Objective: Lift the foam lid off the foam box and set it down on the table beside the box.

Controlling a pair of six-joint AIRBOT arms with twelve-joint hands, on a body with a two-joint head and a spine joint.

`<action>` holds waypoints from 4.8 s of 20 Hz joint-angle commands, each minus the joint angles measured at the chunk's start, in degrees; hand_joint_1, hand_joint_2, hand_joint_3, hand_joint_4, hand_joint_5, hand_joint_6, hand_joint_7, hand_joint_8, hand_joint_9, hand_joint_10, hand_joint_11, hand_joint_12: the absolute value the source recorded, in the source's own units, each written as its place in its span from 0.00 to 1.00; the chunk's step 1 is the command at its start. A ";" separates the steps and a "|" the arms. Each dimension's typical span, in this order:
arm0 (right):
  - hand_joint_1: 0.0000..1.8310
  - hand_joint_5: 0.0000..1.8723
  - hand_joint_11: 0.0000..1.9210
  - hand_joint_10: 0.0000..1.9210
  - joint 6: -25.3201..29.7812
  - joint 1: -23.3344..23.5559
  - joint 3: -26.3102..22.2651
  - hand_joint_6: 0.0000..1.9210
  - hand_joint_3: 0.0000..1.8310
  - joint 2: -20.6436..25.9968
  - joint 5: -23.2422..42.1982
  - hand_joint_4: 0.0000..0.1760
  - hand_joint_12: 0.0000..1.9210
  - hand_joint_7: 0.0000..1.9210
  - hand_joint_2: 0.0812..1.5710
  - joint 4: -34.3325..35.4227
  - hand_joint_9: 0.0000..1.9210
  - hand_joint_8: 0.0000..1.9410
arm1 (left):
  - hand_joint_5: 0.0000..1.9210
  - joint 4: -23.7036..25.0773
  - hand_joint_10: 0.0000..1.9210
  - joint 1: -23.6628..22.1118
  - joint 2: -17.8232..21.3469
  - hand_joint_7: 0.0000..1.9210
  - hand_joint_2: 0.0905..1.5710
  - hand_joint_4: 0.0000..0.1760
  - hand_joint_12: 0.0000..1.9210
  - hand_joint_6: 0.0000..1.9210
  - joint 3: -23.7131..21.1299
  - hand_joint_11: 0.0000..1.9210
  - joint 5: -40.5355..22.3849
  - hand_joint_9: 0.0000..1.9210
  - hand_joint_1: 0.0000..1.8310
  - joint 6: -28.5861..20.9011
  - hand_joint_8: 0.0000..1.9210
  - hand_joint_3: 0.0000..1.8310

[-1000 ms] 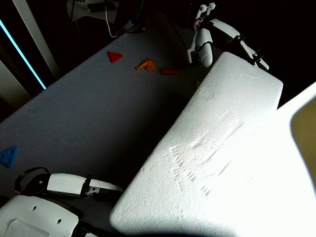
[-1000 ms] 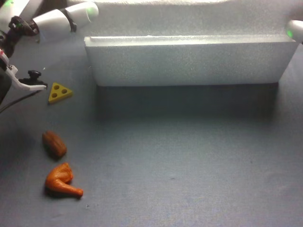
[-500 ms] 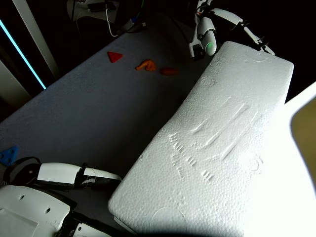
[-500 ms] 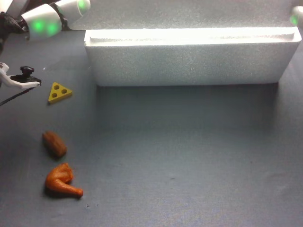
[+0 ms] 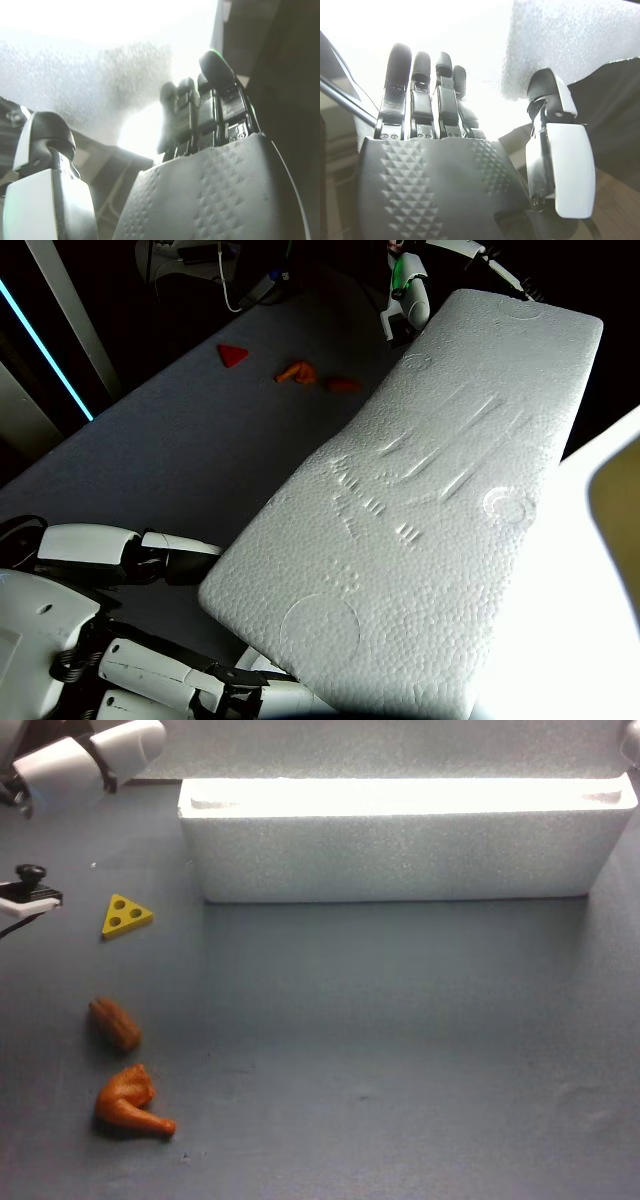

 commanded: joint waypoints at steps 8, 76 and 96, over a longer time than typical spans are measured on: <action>0.25 0.00 0.00 0.64 0.42 -2.42 -4.09 0.43 0.00 2.68 11.41 0.00 1.00 0.01 0.74 -6.08 0.00 0.52 | 0.09 4.69 0.24 1.99 3.13 0.13 0.65 0.00 0.99 0.24 -4.07 0.00 -11.57 0.00 0.30 1.04 0.01 0.00; 0.21 0.11 0.00 0.06 10.29 -23.10 -16.84 0.00 0.00 12.39 2.03 0.00 0.74 0.06 0.78 -16.35 0.06 0.00 | 0.15 12.31 0.00 27.22 6.73 0.00 0.68 0.00 0.00 0.00 -20.00 0.00 -8.78 0.00 0.15 -4.82 0.00 0.00; 0.21 0.00 0.00 0.00 4.50 -24.24 -18.37 0.00 0.00 14.64 2.65 0.00 0.49 0.00 0.83 -11.82 0.00 0.00 | 0.05 13.23 0.00 25.89 7.46 0.00 0.67 0.00 0.00 0.00 -19.44 0.00 -8.05 0.00 0.15 -4.30 0.00 0.00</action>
